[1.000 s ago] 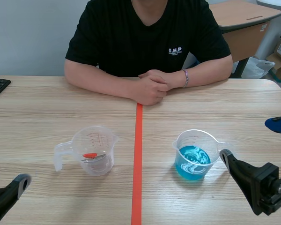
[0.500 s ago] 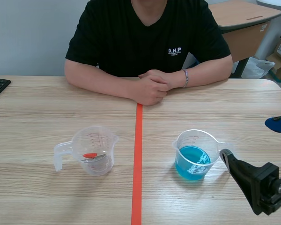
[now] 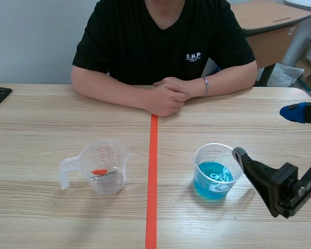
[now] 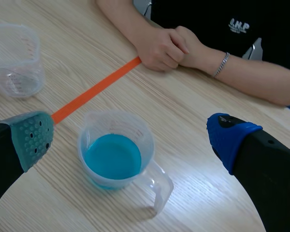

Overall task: Do the redox reaction experiment.
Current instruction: 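Lift the metal plate out of the left beaker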

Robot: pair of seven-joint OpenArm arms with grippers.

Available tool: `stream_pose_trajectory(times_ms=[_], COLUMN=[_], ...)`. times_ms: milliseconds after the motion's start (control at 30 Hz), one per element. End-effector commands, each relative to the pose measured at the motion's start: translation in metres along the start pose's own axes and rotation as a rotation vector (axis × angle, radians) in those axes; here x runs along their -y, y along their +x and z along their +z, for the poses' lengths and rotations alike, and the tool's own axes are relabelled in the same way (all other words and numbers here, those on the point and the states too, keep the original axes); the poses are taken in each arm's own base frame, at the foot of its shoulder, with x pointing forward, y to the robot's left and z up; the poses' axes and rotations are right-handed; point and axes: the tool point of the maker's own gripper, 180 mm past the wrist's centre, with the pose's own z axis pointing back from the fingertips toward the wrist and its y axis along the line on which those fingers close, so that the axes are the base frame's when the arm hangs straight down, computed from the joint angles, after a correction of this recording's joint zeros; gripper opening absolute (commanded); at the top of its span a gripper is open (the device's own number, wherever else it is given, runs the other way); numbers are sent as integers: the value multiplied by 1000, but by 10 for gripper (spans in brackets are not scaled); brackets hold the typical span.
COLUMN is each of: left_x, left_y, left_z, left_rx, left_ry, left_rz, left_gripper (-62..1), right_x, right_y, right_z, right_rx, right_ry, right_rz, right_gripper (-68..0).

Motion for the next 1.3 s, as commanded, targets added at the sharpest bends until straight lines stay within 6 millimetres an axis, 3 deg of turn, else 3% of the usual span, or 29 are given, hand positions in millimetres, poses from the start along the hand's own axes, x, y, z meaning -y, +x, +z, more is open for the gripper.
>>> stream_pose_trajectory(times_ms=[0,200,600,900,1267], left_x=[8,19,20,20,20], left_y=[5,1,-1,-1,-1], left_z=[-2,-3,-3,-3,-3], left_rx=[29,23,13,10,10], left_ry=[-10,-35,-37,-37,-40], left_rz=[21,36,36,36,37], left_gripper=[14,14,14,14,14], right_x=[-7,-31,-106,-156,-183], right_y=[16,33,61,52,49], right_z=[-8,-30,-59,-69,-96], right_rx=[45,98,203,215,268], right_ry=[54,177,435,597,629], right_rz=[42,129,285,314,371], right_gripper=[4,4,4,4,4])
